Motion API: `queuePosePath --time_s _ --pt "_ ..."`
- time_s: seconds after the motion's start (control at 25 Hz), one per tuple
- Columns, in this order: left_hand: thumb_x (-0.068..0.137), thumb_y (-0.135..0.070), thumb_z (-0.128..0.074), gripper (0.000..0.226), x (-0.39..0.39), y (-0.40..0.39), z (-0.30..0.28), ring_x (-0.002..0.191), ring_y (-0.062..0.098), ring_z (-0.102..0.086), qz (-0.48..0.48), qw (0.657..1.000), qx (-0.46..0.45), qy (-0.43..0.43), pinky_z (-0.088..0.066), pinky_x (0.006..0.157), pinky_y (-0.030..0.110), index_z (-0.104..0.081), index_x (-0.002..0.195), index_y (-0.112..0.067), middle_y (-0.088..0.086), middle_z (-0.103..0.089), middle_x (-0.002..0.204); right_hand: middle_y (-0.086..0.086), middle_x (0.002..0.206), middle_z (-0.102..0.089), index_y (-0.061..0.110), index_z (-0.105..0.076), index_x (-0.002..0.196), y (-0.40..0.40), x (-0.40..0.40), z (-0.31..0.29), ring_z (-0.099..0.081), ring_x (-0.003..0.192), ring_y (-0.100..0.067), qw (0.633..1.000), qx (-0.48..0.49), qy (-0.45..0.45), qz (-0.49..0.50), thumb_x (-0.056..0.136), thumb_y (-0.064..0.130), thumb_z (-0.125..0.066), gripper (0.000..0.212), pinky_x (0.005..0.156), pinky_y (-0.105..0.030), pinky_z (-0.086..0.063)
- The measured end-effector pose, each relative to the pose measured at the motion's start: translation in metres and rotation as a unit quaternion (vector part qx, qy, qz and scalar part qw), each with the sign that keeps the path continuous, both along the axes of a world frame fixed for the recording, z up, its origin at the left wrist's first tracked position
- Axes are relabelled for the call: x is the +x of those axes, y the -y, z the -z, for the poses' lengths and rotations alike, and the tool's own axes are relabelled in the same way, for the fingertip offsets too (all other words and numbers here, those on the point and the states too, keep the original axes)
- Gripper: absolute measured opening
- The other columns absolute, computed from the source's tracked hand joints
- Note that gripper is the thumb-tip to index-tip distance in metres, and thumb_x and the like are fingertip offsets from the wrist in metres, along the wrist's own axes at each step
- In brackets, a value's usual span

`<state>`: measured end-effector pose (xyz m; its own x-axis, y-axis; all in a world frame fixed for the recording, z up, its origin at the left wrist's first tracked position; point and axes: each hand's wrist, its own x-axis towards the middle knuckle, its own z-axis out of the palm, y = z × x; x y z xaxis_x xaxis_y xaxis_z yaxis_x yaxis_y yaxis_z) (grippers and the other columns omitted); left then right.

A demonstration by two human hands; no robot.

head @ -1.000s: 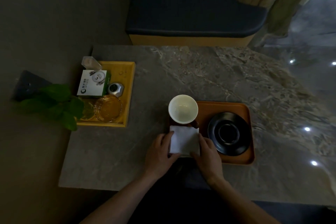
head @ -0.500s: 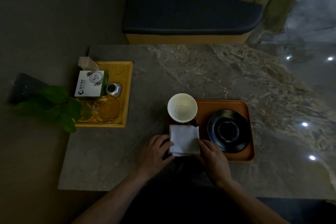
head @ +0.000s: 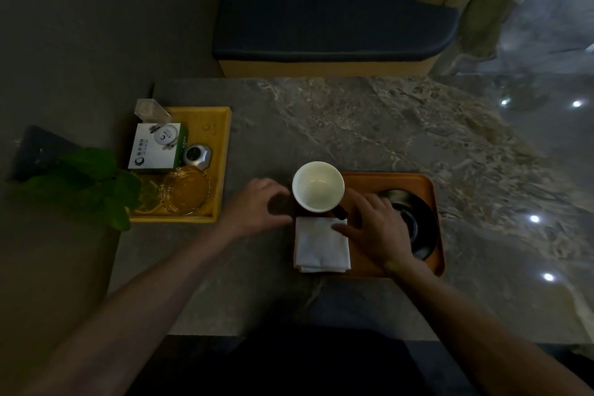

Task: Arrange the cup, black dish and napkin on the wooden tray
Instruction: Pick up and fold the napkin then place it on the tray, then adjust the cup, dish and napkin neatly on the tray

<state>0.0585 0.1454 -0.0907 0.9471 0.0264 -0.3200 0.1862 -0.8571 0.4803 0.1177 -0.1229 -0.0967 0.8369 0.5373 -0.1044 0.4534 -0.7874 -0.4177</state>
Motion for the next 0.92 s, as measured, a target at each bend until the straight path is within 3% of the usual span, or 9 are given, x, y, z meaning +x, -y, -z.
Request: queuePosePath --time_s 0.16,0.28,0.52,0.68,0.92 --pt "0.069 -0.049 -0.081 0.099 0.053 -0.015 -0.018 0.143 0.024 -0.022 0.077 0.994 0.055 -0.057 -0.030 0.114 0.048 -0.026 0.150 -0.030 0.001 -0.029 0.156 -0.002 0.139 -0.049 0.034 -0.023 0.145 -0.022 0.028 -0.003 -0.046 0.124 -0.028 0.999 -0.038 -0.025 -0.025 0.068 0.067 -0.068 0.095 0.095 -0.049 -0.043" --pt "0.067 -0.048 -0.081 0.108 0.074 -0.007 -0.017 0.146 0.023 -0.016 0.149 0.982 0.098 -0.063 -0.027 0.115 0.053 -0.015 0.152 -0.032 -0.003 -0.021 0.160 -0.006 0.142 -0.046 0.027 -0.024 0.145 -0.033 0.036 0.001 -0.043 0.127 -0.031 0.997 -0.070 -0.038 -0.026 0.065 0.070 -0.069 0.102 0.098 -0.052 -0.040" --pt "0.063 -0.050 -0.084 0.106 0.081 0.005 -0.004 0.140 0.022 -0.026 0.161 0.982 0.079 -0.064 -0.033 0.110 0.053 -0.024 0.148 -0.033 -0.004 -0.035 0.153 -0.006 0.138 -0.046 0.025 -0.029 0.144 -0.034 0.034 0.007 -0.043 0.123 -0.029 0.998 -0.047 -0.023 -0.029 0.064 0.068 -0.070 0.099 0.097 -0.048 -0.039" --pt "0.062 -0.048 -0.085 0.102 0.077 0.002 0.003 0.136 0.020 -0.031 0.131 0.990 0.038 -0.038 -0.034 0.106 0.044 -0.029 0.146 -0.034 -0.004 -0.041 0.148 -0.007 0.137 -0.046 0.026 -0.029 0.144 -0.035 0.035 0.008 -0.042 0.122 -0.029 0.998 -0.033 -0.033 -0.032 0.066 0.064 -0.073 0.098 0.097 -0.047 -0.039" --pt "0.058 -0.044 -0.089 0.105 0.061 0.008 0.008 0.136 0.021 -0.033 0.045 0.998 -0.025 -0.033 -0.036 0.106 0.043 -0.031 0.145 -0.031 -0.002 -0.040 0.147 -0.008 0.140 -0.042 0.027 -0.019 0.149 -0.032 0.054 0.004 -0.038 0.125 -0.029 0.992 -0.058 -0.075 -0.083 0.069 0.056 -0.076 0.103 0.098 -0.047 -0.039"
